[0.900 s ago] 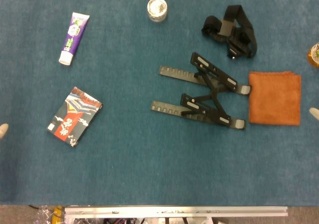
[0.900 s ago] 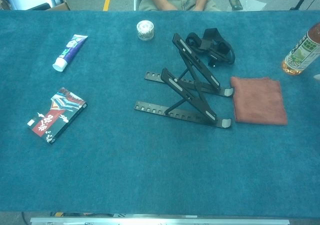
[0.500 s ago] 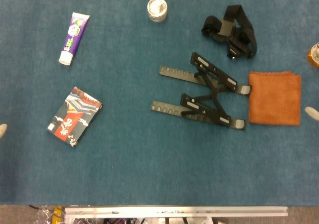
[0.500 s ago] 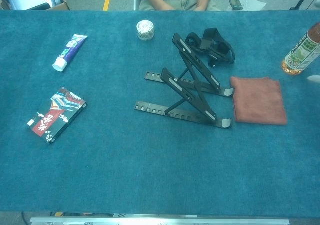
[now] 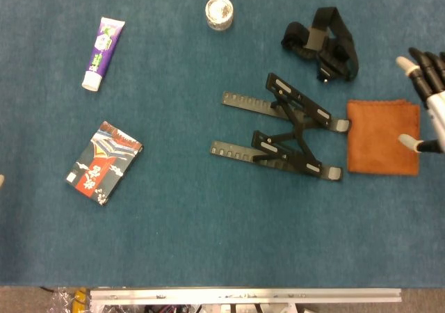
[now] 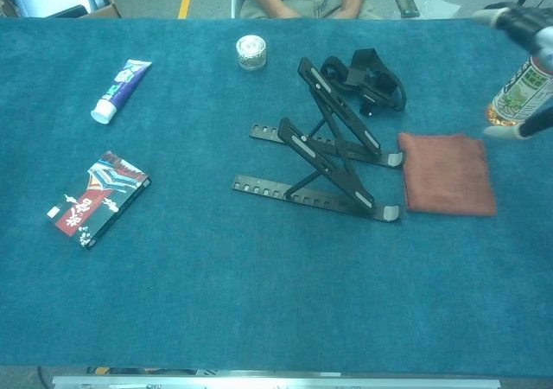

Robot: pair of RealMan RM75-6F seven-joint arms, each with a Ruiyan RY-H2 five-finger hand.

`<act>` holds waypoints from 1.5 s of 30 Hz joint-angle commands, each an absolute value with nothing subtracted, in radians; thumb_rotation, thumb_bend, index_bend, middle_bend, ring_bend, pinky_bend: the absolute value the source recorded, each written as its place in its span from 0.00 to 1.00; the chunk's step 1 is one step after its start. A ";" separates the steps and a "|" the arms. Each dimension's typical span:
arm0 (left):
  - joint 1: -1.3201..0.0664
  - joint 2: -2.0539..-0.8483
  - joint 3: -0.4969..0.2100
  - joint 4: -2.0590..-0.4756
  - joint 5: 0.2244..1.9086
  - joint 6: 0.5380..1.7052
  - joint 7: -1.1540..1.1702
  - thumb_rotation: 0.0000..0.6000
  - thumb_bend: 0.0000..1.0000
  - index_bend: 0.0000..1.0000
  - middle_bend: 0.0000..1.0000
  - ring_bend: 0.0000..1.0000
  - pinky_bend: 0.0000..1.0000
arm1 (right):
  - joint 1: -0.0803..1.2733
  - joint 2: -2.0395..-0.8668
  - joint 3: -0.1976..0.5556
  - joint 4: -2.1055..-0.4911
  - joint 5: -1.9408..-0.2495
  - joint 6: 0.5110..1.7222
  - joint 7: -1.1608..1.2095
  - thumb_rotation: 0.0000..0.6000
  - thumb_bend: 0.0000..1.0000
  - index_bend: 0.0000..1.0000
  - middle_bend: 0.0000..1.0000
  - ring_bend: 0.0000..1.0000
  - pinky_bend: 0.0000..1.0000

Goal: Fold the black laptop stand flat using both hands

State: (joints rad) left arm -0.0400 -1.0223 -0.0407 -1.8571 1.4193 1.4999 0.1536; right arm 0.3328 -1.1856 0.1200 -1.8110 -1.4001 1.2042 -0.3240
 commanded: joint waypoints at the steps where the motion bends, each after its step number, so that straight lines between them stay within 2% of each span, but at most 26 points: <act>1: -0.039 -1.019 -0.041 -1.855 1.418 1.500 0.150 1.00 0.13 0.00 0.00 0.00 0.00 | 0.371 -1.240 0.137 -1.794 -1.350 1.173 -0.394 1.00 0.00 0.00 0.00 0.00 0.00; 10: -0.037 -1.004 -0.042 -1.848 1.410 1.497 0.141 1.00 0.13 0.00 0.00 0.00 0.00 | 0.423 -1.352 0.150 -1.746 -1.238 1.140 -0.500 1.00 0.00 0.00 0.00 0.00 0.00; 24: -0.030 -0.962 -0.036 -1.871 1.407 1.496 0.139 1.00 0.13 0.00 0.00 0.00 0.00 | 0.488 -1.545 0.137 -1.572 -1.201 1.125 -0.572 1.00 0.00 0.00 0.00 0.00 0.00; 45: -0.019 -0.920 -0.036 -1.902 1.405 1.512 0.155 1.00 0.13 0.00 0.00 0.00 0.00 | 0.536 -1.745 0.141 -1.271 -1.283 1.095 -0.300 0.99 0.00 0.00 0.00 0.00 0.00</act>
State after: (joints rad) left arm -0.0190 -0.9201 -0.0359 -1.9025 1.4052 1.5123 0.1553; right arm 0.5313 -1.7264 0.1346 -1.2946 -1.2753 1.0999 -0.3418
